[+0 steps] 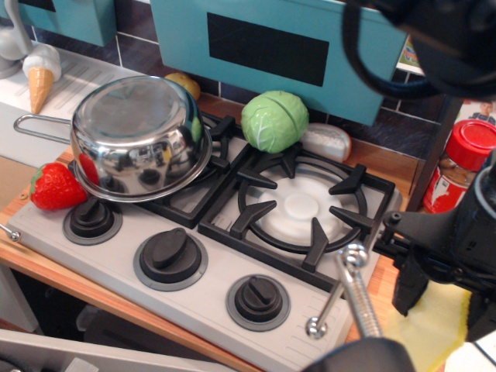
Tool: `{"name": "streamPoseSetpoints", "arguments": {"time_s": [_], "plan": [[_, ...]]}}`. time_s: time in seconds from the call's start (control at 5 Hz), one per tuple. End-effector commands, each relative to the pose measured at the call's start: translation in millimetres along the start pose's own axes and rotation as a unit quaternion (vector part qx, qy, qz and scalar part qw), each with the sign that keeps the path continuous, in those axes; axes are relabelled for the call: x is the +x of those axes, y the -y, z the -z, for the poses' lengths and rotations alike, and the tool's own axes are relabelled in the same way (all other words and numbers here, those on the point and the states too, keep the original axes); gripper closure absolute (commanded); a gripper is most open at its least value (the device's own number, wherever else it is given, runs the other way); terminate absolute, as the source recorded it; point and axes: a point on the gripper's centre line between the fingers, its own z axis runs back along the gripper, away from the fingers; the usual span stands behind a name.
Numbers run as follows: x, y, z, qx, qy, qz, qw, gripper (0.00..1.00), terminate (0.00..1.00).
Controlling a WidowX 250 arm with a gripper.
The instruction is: Wipe pot with sponge
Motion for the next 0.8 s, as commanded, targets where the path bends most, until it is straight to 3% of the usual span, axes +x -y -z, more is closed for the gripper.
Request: {"name": "streamPoseSetpoints", "arguments": {"time_s": [0.0,0.2,0.4,0.6], "plan": [[0.7,-8.0,-19.9,0.004,0.005,-0.001,1.0,1.0,0.0],[16.9,-44.9,-59.9,-0.021,0.015,0.004,0.9997,1.0,0.0],[35.3,-98.2,-84.8,-0.048,0.016,-0.015,0.9986,1.0,0.0],[47.1,-145.2,-88.6,-0.052,0.04,-0.022,0.9976,1.0,0.0]]}}
